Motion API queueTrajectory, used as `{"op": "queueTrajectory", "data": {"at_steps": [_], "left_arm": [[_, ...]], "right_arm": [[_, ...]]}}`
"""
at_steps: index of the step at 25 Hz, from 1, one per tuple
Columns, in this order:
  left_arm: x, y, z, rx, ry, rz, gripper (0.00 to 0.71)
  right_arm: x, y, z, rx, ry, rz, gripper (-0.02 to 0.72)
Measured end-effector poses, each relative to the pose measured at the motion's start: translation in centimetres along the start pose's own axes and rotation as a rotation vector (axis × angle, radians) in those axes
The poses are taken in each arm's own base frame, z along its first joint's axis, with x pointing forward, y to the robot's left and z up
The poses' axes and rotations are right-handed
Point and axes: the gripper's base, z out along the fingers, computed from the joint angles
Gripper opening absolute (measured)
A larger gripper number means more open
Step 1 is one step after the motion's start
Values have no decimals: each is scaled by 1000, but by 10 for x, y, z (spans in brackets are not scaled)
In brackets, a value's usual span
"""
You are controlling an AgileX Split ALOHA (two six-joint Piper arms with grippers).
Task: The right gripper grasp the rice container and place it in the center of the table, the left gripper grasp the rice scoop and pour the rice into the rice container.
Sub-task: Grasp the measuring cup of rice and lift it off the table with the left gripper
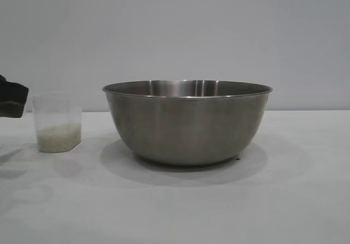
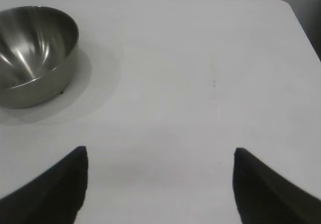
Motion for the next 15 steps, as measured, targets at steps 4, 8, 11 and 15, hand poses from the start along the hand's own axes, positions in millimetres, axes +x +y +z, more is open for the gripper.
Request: {"op": "queueTrajectory", "data": {"at_steps": [4, 8, 11, 15], "left_arm": [[2, -2, 15, 8, -8, 4, 203], [1, -4, 24, 27, -22, 15, 33], [0, -6, 27, 38, -31, 22, 0], [-8, -8, 28, 65, -57, 55, 0]], "right_arm": [[0, 0, 0, 0, 0, 0, 543], [0, 0, 0, 0, 0, 0, 543], [0, 0, 0, 0, 0, 0, 543], [0, 0, 0, 0, 0, 0, 543]]}}
